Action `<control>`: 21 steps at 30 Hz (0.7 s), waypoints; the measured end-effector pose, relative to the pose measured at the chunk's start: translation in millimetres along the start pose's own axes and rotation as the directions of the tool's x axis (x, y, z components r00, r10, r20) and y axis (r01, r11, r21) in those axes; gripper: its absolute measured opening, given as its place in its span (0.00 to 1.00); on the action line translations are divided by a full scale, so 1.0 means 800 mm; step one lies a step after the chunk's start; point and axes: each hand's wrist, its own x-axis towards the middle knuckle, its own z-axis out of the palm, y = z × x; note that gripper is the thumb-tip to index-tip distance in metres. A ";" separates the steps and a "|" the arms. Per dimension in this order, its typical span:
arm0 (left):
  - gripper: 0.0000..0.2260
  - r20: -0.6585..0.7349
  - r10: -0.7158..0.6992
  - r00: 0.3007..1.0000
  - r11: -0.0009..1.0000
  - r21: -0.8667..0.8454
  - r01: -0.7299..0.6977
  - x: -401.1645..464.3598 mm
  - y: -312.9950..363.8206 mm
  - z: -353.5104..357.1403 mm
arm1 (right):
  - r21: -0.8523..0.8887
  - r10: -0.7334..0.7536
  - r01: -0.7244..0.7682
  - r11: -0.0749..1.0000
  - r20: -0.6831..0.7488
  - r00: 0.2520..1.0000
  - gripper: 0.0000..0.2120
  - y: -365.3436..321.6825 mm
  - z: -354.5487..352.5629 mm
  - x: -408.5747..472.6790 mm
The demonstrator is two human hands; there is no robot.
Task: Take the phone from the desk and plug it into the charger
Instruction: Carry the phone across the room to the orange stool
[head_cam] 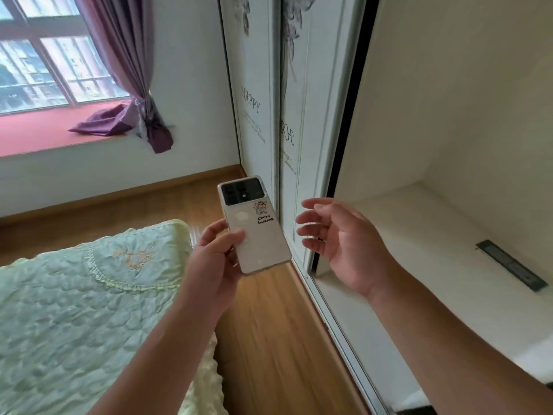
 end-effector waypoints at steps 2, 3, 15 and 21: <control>0.21 -0.034 0.019 0.999 1.000 0.000 -0.019 0.031 0.012 0.002 | -0.005 0.003 -0.003 1.000 0.022 1.000 0.12 -0.001 0.003 0.042; 0.20 -0.046 0.024 0.999 1.000 -0.003 -0.024 0.048 0.018 0.003 | -0.004 0.007 -0.007 1.000 0.026 1.000 0.12 0.000 0.003 0.064; 0.14 -0.193 0.149 0.970 0.989 0.004 -0.151 0.268 0.096 0.038 | 0.054 0.078 -0.088 0.995 0.155 0.985 0.10 -0.012 -0.006 0.353; 0.15 -0.259 0.204 0.944 0.977 -0.011 -0.214 0.339 0.136 0.041 | 0.003 0.118 -0.121 0.993 0.220 0.968 0.10 -0.014 0.017 0.460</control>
